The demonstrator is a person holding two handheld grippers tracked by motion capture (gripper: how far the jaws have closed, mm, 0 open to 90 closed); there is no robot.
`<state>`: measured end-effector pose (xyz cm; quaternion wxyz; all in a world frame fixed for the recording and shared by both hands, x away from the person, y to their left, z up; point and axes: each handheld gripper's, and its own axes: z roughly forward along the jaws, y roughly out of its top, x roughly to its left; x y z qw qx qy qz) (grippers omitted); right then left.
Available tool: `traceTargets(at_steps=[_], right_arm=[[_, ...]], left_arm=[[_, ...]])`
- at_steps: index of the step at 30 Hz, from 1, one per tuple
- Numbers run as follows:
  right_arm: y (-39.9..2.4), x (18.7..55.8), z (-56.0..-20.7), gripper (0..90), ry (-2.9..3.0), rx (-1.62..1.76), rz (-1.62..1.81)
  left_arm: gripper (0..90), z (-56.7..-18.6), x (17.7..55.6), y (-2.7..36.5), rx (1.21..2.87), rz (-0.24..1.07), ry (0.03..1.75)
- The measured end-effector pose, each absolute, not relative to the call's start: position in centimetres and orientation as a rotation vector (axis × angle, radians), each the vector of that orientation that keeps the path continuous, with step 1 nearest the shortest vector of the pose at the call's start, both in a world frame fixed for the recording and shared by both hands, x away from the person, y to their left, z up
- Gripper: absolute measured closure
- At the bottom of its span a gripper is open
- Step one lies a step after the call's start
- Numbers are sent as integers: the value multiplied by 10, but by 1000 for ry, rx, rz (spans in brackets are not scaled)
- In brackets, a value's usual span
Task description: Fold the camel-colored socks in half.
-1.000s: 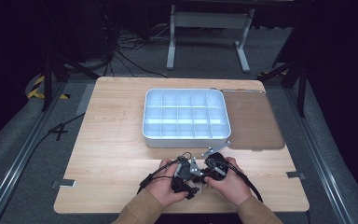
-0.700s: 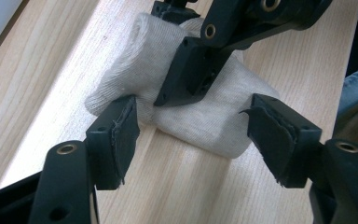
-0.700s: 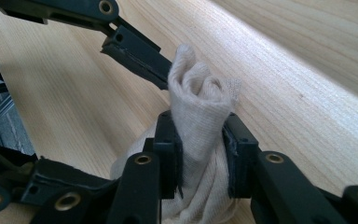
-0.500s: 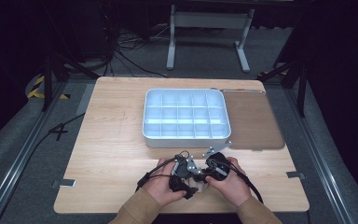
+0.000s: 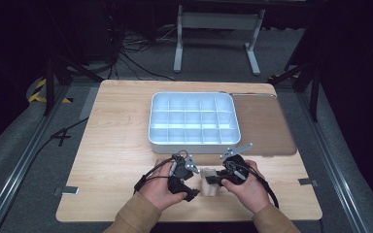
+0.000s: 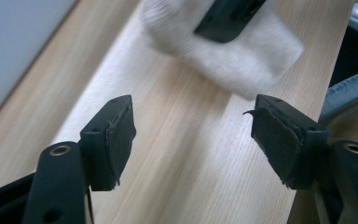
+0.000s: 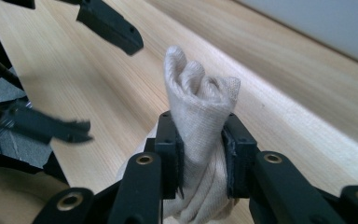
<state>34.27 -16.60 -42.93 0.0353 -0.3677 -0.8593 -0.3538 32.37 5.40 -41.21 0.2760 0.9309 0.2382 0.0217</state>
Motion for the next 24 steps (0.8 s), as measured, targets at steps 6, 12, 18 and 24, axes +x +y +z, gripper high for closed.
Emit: traceTargets(at_steps=[6,12,18,24], right_arm=[[-169,344,-413,718,-2672,-1114,-1130],[-167,350,-398,716,-2693,-1107,-1146],[-164,358,-387,714,-2727,-1090,-1157],[-168,365,-376,713,-2760,-1098,-1168]], left_arm=[[318,-401,320,84,2488,126,660],[323,-389,322,105,2414,162,737],[321,-382,323,118,2392,192,755],[325,-375,323,124,2363,225,749]])
